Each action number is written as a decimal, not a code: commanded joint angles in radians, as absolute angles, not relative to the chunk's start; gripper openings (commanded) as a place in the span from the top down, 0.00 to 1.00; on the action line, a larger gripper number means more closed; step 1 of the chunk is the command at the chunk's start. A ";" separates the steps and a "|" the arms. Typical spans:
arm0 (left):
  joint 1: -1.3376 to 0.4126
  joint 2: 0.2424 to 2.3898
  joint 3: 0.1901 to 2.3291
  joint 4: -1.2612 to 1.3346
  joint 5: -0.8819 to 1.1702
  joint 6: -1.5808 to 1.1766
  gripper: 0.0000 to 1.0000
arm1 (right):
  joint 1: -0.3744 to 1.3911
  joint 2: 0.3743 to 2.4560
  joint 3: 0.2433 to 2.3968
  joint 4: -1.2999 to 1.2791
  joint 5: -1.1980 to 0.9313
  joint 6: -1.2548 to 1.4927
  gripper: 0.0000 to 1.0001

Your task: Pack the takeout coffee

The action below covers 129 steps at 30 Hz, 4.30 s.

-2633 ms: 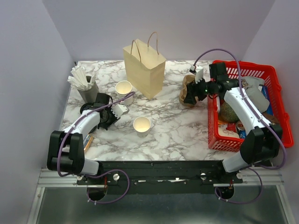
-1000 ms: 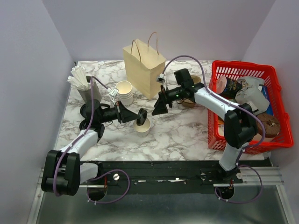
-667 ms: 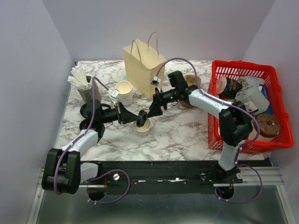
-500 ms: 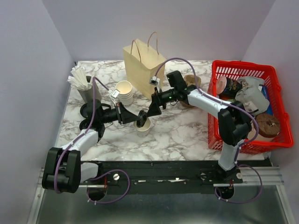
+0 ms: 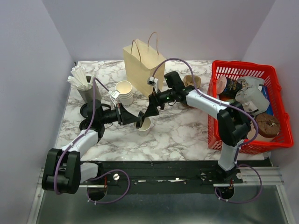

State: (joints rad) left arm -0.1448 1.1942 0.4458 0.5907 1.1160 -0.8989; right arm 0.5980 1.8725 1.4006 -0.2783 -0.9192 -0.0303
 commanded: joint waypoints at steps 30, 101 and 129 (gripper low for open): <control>-0.084 1.131 0.482 0.316 1.077 -0.669 0.60 | 0.647 1.910 1.453 -0.282 -0.827 -0.043 0.04; -0.124 1.201 0.548 0.230 0.891 -0.477 0.54 | 0.650 1.875 1.384 -0.337 -0.752 -0.112 0.04; -0.201 1.262 0.583 0.270 0.882 -0.408 0.56 | 0.650 1.844 1.355 -0.368 -0.741 -0.133 0.04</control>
State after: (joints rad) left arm -0.1879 1.2819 0.5621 0.2810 0.8642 -0.4557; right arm 0.6426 1.8767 1.3804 -0.3424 -0.7708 -0.1017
